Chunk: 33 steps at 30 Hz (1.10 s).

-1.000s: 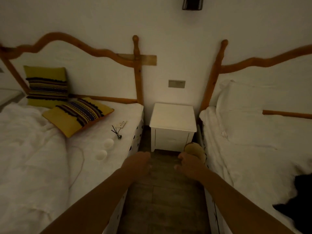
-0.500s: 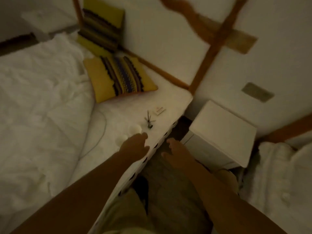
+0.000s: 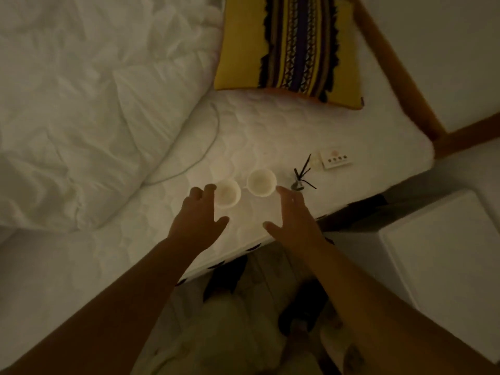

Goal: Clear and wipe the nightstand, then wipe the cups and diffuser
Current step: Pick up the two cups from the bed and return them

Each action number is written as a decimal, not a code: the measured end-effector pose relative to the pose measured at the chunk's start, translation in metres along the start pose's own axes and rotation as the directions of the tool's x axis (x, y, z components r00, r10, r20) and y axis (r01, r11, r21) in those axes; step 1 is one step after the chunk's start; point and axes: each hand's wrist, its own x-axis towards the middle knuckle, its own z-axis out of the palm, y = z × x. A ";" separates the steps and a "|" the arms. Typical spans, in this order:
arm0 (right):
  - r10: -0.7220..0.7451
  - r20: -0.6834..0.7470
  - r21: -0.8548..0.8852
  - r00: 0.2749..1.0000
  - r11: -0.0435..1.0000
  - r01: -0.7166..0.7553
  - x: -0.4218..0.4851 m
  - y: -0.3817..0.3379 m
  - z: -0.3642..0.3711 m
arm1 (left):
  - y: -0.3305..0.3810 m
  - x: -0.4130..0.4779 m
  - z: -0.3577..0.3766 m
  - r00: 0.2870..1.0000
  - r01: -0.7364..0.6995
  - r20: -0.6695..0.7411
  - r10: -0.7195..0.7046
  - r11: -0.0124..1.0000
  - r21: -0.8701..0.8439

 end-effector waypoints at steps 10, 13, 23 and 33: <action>-0.123 -0.035 -0.195 0.992 0.974 0.114 0.101 0.052 0.039 | -0.005 0.071 0.102 0.979 0.096 -0.184 -0.087 0.995 0.041; -0.134 -0.031 -0.241 0.991 0.963 0.122 0.121 0.059 0.057 | -0.012 0.093 0.118 0.982 0.105 -0.166 -0.092 0.992 0.071; -0.168 -0.137 -0.127 0.976 0.980 0.151 0.136 0.076 0.081 | -0.007 0.100 0.137 0.969 0.130 -0.219 -0.112 0.989 0.071; 0.088 -0.092 0.146 0.992 0.987 -0.074 0.025 0.180 0.044 | 0.083 0.053 0.190 1.000 -0.019 0.018 0.018 0.995 0.099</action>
